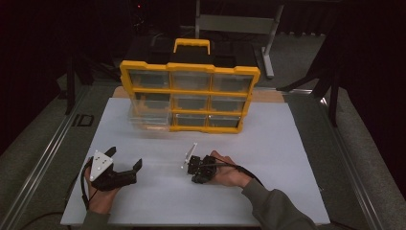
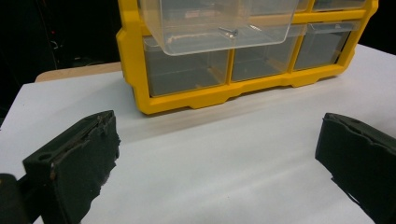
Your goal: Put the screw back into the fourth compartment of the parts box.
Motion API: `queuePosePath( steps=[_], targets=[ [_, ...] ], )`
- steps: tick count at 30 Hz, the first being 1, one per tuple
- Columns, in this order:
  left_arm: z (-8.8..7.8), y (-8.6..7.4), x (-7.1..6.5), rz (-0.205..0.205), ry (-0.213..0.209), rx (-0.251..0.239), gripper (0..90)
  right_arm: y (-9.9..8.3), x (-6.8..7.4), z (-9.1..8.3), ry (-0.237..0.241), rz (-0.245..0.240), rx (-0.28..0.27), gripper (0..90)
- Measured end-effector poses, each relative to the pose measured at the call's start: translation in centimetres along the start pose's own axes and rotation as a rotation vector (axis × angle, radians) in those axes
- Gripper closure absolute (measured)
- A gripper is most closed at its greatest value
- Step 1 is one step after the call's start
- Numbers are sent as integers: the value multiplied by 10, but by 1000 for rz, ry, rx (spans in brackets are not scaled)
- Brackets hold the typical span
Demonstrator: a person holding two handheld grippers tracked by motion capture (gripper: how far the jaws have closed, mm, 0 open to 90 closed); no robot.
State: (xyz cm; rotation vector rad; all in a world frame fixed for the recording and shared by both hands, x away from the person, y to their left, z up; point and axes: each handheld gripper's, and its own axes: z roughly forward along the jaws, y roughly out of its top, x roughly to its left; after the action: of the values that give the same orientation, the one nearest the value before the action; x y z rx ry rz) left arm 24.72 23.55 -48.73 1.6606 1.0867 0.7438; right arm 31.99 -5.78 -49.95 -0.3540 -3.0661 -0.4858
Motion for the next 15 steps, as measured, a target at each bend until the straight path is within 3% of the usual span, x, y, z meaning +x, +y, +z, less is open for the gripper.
queuePosePath(
  steps=[7, 15],
  targets=[
    [0, 0, 0, -3, 1, -1, 3, -2, -2, -3, 7, 7, 7, 881],
    [0, 0, 0, -3, -1, 0, 3, -2, -4, -21, 0, 3, -5, 881]
  ],
)
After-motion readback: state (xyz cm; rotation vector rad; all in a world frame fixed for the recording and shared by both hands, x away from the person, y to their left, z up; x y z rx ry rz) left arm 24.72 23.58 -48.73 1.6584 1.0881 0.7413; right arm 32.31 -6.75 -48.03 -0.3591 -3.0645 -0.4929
